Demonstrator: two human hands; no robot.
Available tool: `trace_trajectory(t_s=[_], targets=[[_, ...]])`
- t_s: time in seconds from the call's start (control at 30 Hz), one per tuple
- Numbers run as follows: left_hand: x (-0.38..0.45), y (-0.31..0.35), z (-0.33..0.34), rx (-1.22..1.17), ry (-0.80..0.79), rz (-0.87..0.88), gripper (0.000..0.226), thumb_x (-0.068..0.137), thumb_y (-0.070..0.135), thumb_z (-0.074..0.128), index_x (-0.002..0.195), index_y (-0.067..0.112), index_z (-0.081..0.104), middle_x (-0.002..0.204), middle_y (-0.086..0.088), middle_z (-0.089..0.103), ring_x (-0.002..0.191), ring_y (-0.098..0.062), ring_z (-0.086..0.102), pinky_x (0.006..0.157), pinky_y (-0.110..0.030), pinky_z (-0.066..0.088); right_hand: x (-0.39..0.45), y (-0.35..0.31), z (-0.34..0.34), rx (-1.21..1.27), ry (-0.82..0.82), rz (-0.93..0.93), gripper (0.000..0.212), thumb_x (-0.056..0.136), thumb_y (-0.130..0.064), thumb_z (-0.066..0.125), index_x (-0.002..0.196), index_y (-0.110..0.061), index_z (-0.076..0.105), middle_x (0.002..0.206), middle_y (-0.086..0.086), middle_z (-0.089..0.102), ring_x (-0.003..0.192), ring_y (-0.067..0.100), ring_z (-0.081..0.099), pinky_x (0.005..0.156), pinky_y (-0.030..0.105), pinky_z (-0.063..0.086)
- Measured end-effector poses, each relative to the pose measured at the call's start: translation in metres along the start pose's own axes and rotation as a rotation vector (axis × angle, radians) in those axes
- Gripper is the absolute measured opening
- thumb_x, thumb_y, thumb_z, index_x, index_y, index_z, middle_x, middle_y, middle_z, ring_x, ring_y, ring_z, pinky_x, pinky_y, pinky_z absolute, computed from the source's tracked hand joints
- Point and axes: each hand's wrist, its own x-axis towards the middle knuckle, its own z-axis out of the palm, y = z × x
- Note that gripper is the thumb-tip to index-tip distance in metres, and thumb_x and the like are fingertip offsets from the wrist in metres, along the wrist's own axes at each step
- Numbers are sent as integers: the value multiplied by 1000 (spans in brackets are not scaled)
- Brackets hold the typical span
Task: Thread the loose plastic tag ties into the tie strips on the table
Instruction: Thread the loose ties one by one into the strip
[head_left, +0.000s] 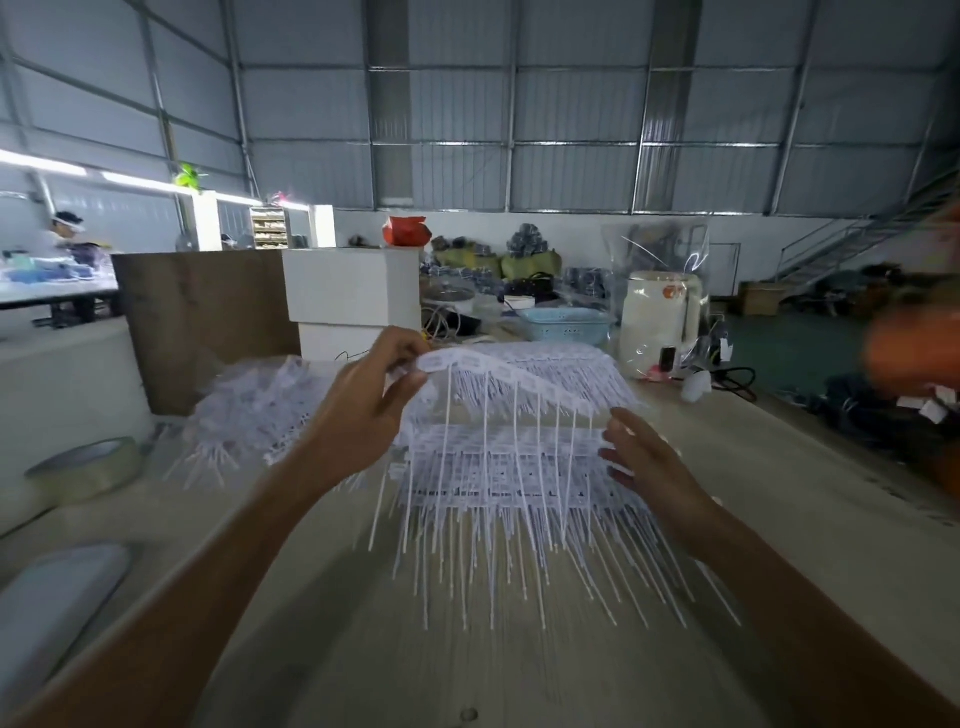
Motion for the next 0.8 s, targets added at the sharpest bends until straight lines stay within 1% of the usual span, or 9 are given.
trace_trajectory(t_s=[0.1,0.2,0.3,0.37,0.47,0.6,0.67,0.73,0.8], targets=[[4,10,-7,-74,11,14,15,101,23,50,113,13,51,99,11,57,95,-17,60,91,-47,50,1,-24,6,221,-45,18,65,84,-53,66,141,-27,49,131,6,65,112,27,68,94,45,55],[11,14,-22,-57,63,33,19,100,23,51,114,10,53,100,7,60,95,-20,62,88,-47,52,2,-59,-9,359,99,-34,48,82,-45,71,121,-18,64,108,11,73,92,29,72,67,35,60],[14,11,-31,43,36,33,19,97,23,55,114,15,58,103,11,63,98,-15,62,87,-43,52,3,-73,-31,267,97,-63,35,82,-39,66,117,-33,70,108,6,71,93,21,69,63,29,57],[10,4,-31,111,-6,-21,20,94,25,57,114,21,63,106,10,67,98,-14,63,87,-39,52,3,-70,-43,185,20,-50,30,88,-35,64,118,-33,69,106,7,72,85,17,67,60,27,54],[-2,-14,-20,198,-137,-155,22,92,20,63,111,28,70,105,10,70,93,-13,62,90,-40,52,6,-48,-49,149,-47,60,24,94,-31,59,111,-19,72,90,9,71,66,14,63,52,26,50],[-10,-34,9,327,-439,-314,25,93,34,49,105,38,71,90,16,64,83,-8,55,98,-43,44,7,-11,-38,125,8,209,23,90,-19,62,103,-2,70,74,12,64,53,15,52,43,24,43],[-15,-40,23,324,-440,-340,29,91,41,44,99,36,71,84,15,69,75,-2,54,92,-34,45,8,-3,-32,141,35,258,18,96,-11,57,105,2,65,68,11,60,47,14,44,36,23,35],[-22,-45,35,338,-371,-366,26,95,40,47,99,35,72,82,12,71,72,-5,57,73,-22,45,6,1,-31,100,41,289,15,100,-10,53,104,1,63,62,9,54,44,14,33,35,23,25],[-24,-48,40,381,-326,-376,23,98,37,49,98,33,71,79,11,70,73,-11,63,59,-19,38,5,-2,-32,77,29,281,13,101,-11,53,98,-1,61,57,8,46,43,13,24,37,20,19]])
